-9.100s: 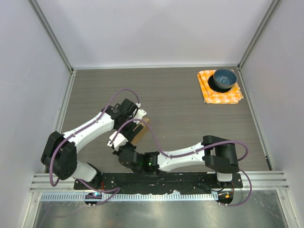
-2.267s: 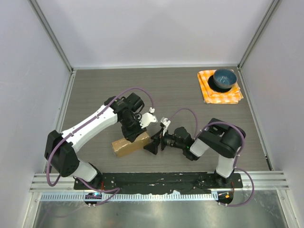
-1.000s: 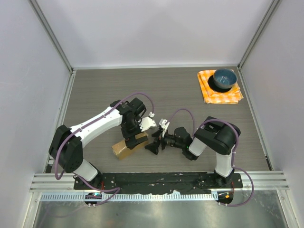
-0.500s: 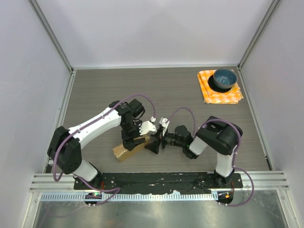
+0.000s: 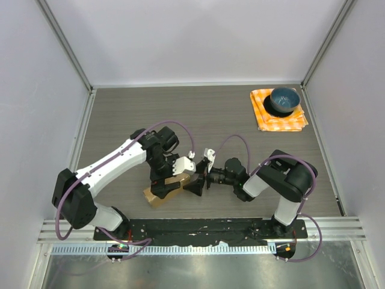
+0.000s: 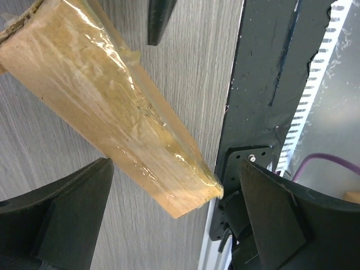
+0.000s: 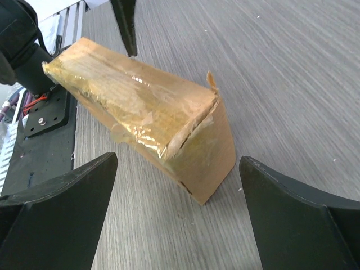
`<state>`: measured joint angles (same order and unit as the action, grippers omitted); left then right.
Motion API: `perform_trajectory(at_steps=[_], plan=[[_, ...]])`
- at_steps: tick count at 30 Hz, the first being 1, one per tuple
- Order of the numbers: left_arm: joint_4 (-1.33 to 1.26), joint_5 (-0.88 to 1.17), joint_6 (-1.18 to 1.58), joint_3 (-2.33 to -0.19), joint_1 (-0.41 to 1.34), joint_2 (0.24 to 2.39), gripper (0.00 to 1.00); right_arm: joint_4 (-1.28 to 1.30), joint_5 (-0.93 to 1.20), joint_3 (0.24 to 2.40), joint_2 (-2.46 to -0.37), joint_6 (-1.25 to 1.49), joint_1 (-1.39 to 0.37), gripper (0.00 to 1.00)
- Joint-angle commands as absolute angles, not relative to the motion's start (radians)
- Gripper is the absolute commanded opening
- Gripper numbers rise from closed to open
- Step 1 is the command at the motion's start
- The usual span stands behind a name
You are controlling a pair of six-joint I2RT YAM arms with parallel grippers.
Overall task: Unpack the express box
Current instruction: Open the express box at the center of the board.
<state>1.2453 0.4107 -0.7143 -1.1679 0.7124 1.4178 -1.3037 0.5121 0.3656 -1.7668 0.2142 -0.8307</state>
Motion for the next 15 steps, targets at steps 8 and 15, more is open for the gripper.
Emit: perform_trajectory(at_steps=[8,15], plan=[[1.097,0.285,-0.578,-1.146,0.715,1.494,1.0,-1.643,0.549,0.328,-1.752,0.238,-0.83,0.96],[1.072,0.302,-0.597,-1.1,0.715,1.535,1.0,-1.646,0.548,0.316,-1.726,0.249,-0.83,0.96]])
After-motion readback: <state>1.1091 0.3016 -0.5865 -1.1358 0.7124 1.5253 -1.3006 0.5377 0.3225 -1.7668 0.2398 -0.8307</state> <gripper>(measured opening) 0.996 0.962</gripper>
